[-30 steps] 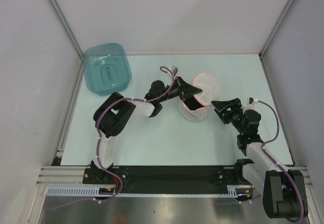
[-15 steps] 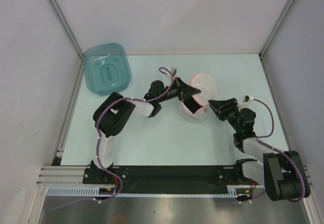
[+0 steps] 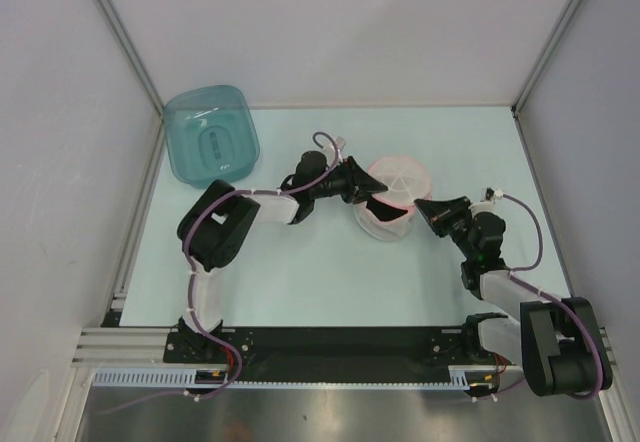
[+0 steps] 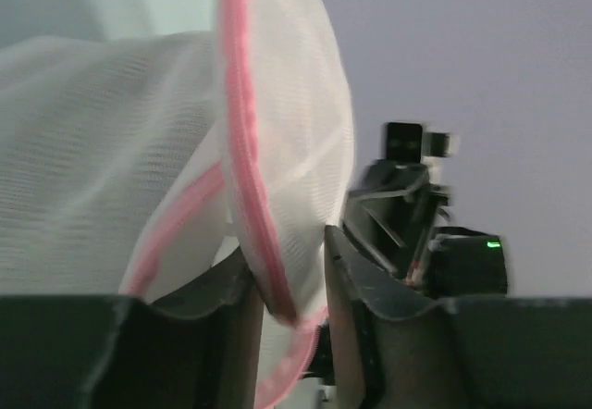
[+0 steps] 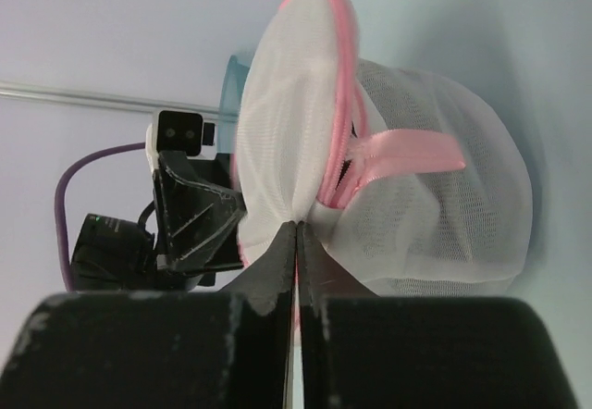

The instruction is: Place the bra in the laundry bag and zip it closed

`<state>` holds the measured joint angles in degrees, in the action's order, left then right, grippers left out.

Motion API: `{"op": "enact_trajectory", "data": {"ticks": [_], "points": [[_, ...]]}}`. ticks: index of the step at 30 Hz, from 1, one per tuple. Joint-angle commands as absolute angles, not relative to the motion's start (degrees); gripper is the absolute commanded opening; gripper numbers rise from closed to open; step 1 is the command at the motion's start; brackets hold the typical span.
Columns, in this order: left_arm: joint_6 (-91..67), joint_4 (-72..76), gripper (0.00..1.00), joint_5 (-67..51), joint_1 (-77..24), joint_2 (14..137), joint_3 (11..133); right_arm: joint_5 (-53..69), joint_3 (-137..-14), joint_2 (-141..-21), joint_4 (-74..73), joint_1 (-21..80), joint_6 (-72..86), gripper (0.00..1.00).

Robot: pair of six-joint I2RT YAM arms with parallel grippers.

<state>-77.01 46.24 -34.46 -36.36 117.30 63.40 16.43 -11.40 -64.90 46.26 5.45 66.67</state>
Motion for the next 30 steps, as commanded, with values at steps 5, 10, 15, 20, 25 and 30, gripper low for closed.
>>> {"op": "enact_trajectory", "data": {"ticks": [5, 10, 15, 20, 25, 30], "points": [[-28.5, -4.2, 0.61, -11.2, -39.9, 100.2, 77.5, 14.6, -18.9, -54.9, 25.2, 5.4, 66.8, 0.0], [-22.0, -11.5, 0.61, 7.1, -46.1, 92.9, 74.4, 12.9, -24.4, -50.0, 12.3, 5.7, 66.1, 0.0], [-21.3, -8.0, 0.49, 19.0, -54.6, 85.6, 67.6, 12.2, -27.2, -50.4, 5.9, 7.9, 66.7, 0.0], [-27.9, -0.7, 0.33, 9.6, -56.8, 83.1, 61.7, 10.4, -27.7, -49.7, 2.5, 9.7, 68.0, 0.0], [-31.7, 11.2, 0.37, -1.3, -58.5, 88.5, 58.9, 8.1, -28.9, -49.2, -3.5, 11.7, 71.6, 0.0], [-32.6, 24.2, 0.42, -2.5, -61.0, 93.1, 56.9, 5.7, -31.5, -48.0, -9.7, 13.2, 75.1, 0.0]]}}
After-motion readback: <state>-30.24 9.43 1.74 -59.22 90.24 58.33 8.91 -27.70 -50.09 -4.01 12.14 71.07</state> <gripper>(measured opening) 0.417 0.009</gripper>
